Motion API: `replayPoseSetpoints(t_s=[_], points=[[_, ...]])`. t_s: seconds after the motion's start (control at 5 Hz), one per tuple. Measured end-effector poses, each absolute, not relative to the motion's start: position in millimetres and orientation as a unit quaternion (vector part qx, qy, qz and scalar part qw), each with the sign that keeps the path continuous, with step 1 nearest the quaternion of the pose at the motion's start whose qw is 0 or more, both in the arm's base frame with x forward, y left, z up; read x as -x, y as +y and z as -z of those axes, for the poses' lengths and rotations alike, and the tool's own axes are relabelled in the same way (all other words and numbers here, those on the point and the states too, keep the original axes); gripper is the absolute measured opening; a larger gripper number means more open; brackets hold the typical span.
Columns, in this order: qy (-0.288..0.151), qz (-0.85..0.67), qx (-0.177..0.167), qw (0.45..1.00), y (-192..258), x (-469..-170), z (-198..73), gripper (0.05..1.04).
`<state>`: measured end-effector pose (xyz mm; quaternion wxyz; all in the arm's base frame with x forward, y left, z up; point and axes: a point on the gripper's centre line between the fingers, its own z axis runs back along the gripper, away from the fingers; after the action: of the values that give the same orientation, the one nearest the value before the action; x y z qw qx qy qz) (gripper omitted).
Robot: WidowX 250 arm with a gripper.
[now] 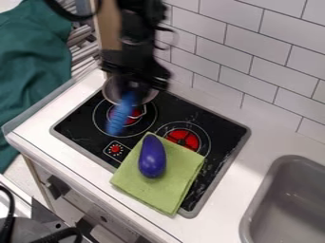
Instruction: Take the blue fork and put it to the left of the left burner
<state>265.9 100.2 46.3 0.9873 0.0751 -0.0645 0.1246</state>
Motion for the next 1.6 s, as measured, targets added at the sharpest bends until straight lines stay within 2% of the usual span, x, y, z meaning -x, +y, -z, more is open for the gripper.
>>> replayPoseSetpoints(t_s=[0.2,0.4,0.6,0.8,1.4,1.6], points=[[-0.024,-0.078,-0.099,0.992,145.5,-262.6,-24.7,0.315],[-0.024,-0.043,-0.089,0.995,194.0,-255.2,-4.7,0.315],[-0.002,-0.066,-0.079,0.995,239.9,-242.0,15.8,0.315],[-0.004,-0.086,-0.079,0.993,262.7,-237.3,22.6,0.315],[-0.026,-0.042,-0.079,0.996,238.9,-248.6,29.6,0.314],[-0.013,-0.028,-0.067,0.997,223.6,-248.4,44.8,0.307]])
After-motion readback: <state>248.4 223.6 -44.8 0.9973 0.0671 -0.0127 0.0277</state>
